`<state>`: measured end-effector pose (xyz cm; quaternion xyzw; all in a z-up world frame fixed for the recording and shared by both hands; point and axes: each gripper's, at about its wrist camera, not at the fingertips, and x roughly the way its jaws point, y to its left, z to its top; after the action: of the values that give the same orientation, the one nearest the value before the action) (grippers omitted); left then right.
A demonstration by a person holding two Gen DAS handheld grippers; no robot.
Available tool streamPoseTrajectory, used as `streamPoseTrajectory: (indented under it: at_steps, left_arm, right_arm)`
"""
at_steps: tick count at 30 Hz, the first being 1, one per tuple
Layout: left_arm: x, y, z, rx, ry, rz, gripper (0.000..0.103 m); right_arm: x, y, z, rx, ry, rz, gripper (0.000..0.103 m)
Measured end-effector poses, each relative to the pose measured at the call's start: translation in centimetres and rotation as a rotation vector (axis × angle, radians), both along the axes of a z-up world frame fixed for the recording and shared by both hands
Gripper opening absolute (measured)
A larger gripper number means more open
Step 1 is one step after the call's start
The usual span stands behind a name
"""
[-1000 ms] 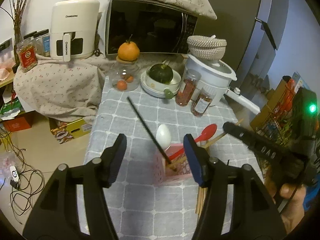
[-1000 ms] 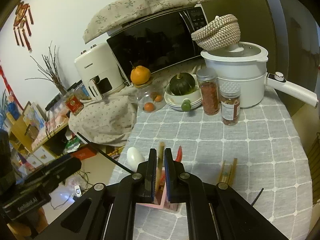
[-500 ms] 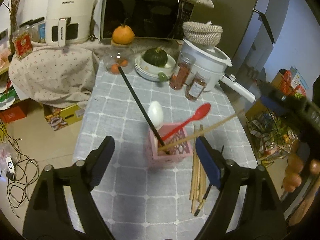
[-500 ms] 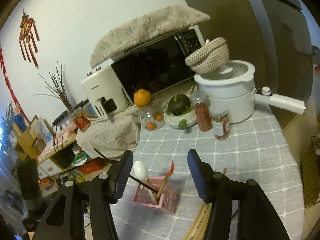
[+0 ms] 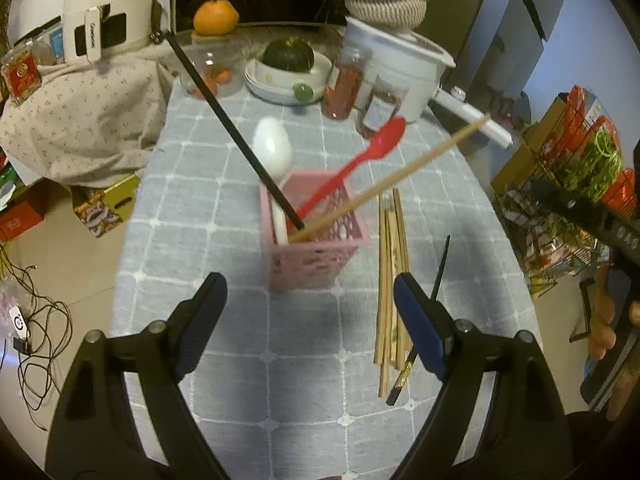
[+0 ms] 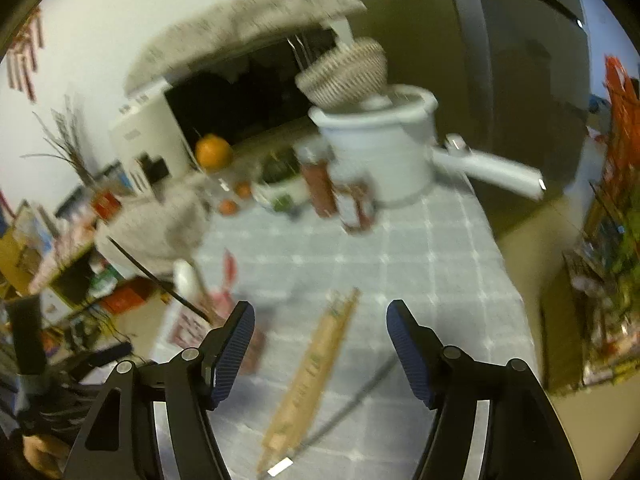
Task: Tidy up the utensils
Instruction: 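Move both tools back toward the remaining chopsticks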
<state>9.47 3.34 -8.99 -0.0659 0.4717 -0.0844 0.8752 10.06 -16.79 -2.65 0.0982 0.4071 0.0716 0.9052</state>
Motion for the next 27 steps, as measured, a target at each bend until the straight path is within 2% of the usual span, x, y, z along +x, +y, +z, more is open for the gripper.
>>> streamPoseTrajectory:
  at_steps: [6,10,15,24,27]
  left_arm:
    - [-0.1,-1.9,-1.7,0.03,0.045,-0.041,0.085]
    - [0.0,-2.9,-2.7,0.059,0.07,-0.07,0.085]
    - [0.4,-3.6,-4.1,0.1,0.148,-0.09,0.085]
    - [0.5,-4.4,-4.5,0.105,0.197,-0.112,0.085]
    - [0.5,-4.5,-4.5,0.102,0.201,-0.114,0.085]
  right_arm:
    - [1.0,-1.7,-4.5,-0.071,0.182,-0.071,0.07]
    - [1.8,-3.0,-7.7,-0.026,0.31,-0.124,0.07]
    - [3.1,-3.0,-11.4,-0.033,0.431,-0.142,0.07]
    - [5.1,-1.5,-15.8,-0.068,0.554,-0.126,0.07]
    - [5.6,-0.8,-15.8,-0.113,0.54,-0.116,0.071]
